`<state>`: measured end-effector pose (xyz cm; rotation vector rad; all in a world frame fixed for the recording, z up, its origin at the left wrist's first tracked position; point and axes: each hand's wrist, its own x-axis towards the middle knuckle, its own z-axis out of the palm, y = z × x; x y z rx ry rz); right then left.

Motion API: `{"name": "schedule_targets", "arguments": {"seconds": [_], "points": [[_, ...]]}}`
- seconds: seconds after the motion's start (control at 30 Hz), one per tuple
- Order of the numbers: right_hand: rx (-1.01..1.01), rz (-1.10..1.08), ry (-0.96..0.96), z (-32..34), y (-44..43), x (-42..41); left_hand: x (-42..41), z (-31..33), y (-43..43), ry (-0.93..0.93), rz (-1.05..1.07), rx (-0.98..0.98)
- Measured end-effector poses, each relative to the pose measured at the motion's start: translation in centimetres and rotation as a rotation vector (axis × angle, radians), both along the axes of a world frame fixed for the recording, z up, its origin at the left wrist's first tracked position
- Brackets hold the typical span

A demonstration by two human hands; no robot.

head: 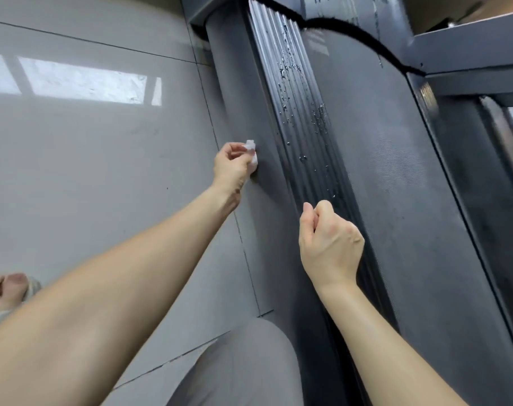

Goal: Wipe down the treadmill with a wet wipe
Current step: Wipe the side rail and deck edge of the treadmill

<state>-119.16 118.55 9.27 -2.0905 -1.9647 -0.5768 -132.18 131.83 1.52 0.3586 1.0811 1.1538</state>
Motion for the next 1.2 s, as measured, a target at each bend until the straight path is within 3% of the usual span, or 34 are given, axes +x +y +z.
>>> {"name": "schedule_targets", "arguments": {"seconds": [0.17,0.3,0.37,0.7,0.8,1.0,1.1,1.2], "points": [[0.000,-0.020,0.009,-0.2,-0.4,0.4,1.9,-2.8,-4.1,-0.100,-0.033,-0.118],[-0.007,-0.029,0.010,-0.2,-0.3,0.4,3.0,-4.0,-14.3,-0.415,-0.211,-0.226],[-0.011,-0.027,0.021,-0.3,-0.3,0.3,3.0,-4.5,-17.3,-0.475,-0.309,-0.264],[-0.024,-0.044,0.017,-0.4,-0.1,0.3,1.2,-6.1,1.6,-0.309,0.067,-0.250],[-0.017,-0.045,0.019,-0.4,-0.2,0.4,1.9,-6.1,-0.8,-0.362,0.014,-0.242],[-0.021,-0.039,0.035,-0.4,-0.3,0.3,3.8,-6.4,-15.1,-0.492,-0.284,-0.353],[-0.020,-0.038,0.036,-0.5,-0.4,0.3,3.8,-7.4,-13.6,-0.484,-0.315,-0.326],[-0.016,-0.038,0.035,-0.5,-0.3,0.4,3.4,-7.7,-6.3,-0.416,-0.114,-0.320]]}}
